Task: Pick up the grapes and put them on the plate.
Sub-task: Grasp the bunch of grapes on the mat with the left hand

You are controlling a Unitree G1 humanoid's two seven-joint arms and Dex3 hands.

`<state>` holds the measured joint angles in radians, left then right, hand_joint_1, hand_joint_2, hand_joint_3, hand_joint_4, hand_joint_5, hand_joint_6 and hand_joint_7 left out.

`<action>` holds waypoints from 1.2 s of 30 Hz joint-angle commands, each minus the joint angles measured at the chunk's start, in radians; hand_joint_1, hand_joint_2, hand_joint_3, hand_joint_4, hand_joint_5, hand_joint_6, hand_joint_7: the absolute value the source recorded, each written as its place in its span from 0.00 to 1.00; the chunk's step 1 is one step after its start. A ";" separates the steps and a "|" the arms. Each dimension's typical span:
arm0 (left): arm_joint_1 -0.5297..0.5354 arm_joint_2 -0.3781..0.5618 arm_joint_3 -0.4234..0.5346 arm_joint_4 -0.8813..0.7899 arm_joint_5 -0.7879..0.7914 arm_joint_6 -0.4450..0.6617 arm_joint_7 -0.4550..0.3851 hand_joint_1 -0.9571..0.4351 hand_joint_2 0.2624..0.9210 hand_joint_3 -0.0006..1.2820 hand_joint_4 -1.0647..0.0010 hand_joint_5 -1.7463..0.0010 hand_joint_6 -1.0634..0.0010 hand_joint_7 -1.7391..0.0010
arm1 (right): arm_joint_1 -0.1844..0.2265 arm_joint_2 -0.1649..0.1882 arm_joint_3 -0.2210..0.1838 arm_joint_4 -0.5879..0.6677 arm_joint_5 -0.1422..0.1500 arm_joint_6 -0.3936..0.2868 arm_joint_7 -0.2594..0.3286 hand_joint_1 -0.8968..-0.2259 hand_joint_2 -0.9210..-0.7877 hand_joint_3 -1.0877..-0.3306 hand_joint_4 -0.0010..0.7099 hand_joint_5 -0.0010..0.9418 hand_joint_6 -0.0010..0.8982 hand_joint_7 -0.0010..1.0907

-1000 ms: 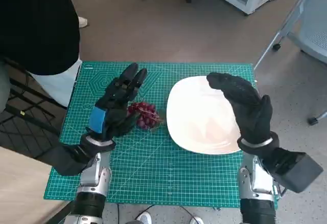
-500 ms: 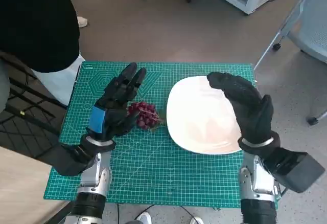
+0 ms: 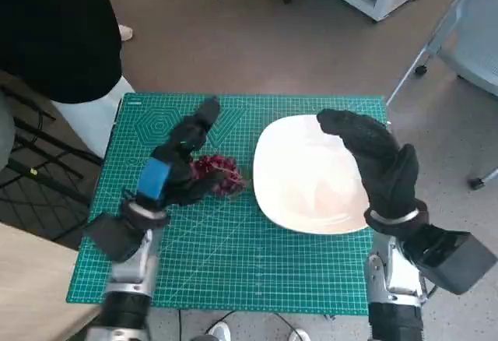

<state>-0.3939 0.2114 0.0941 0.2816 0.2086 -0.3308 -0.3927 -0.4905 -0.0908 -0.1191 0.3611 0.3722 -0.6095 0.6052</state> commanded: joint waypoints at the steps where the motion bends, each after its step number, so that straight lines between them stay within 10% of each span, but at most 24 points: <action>1: -0.009 0.133 -0.202 -0.224 0.531 0.446 -0.047 0.29 0.68 0.00 1.00 1.00 0.93 0.99 | 0.025 -0.016 -0.013 0.010 0.013 0.017 0.007 0.62 0.00 0.68 0.24 0.04 0.00 0.34; 36: -0.119 0.141 -0.383 -0.088 0.573 0.719 -0.054 0.31 0.66 0.00 1.00 1.00 0.91 1.00 | 0.016 -0.032 -0.041 0.018 0.021 -0.001 0.006 0.57 0.00 0.67 0.25 0.03 0.00 0.36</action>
<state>-0.4897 0.3427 -0.2767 0.1740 0.7839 0.3751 -0.4576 -0.4898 -0.1188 -0.1558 0.3661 0.3915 -0.6167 0.6111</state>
